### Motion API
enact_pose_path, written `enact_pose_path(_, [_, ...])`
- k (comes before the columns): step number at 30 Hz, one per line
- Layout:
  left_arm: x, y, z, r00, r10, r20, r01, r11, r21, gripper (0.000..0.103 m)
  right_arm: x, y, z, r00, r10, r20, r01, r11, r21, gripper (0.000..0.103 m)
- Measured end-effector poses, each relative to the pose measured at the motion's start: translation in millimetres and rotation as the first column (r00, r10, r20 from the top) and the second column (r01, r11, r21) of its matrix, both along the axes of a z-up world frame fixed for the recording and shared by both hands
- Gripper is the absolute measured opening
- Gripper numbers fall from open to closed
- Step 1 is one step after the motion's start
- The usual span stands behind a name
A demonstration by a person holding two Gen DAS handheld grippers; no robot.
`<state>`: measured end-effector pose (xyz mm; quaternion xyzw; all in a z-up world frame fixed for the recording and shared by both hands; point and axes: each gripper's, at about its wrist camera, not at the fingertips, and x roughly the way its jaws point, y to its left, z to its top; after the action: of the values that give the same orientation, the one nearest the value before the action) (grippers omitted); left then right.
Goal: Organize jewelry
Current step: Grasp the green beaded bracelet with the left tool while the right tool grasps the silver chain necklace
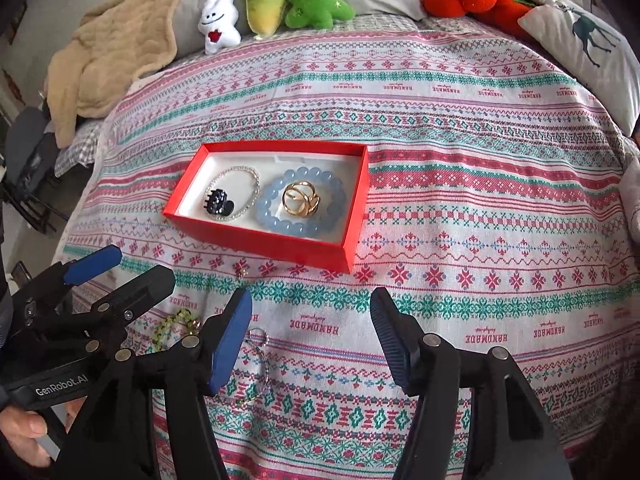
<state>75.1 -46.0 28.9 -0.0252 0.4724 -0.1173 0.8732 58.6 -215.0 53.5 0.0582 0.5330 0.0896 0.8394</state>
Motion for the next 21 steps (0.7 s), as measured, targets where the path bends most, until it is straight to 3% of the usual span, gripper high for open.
enact_pose_path(14, [-44.1, 22.2, -31.2, 0.999, -0.041, -0.016, 0.043, 0.988, 0.146, 0.096, -38.5, 29.1, -19.9, 0.995, 0.090, -0.034, -0.092, 0.993, -0.069, 0.068])
enact_pose_path(21, [-67.1, 28.6, -50.1, 0.991, -0.131, 0.009, 0.125, 0.965, 0.231, 0.096, -61.1, 50.4, -40.2, 0.982, 0.185, -0.045, -0.190, 0.971, -0.143, 0.068])
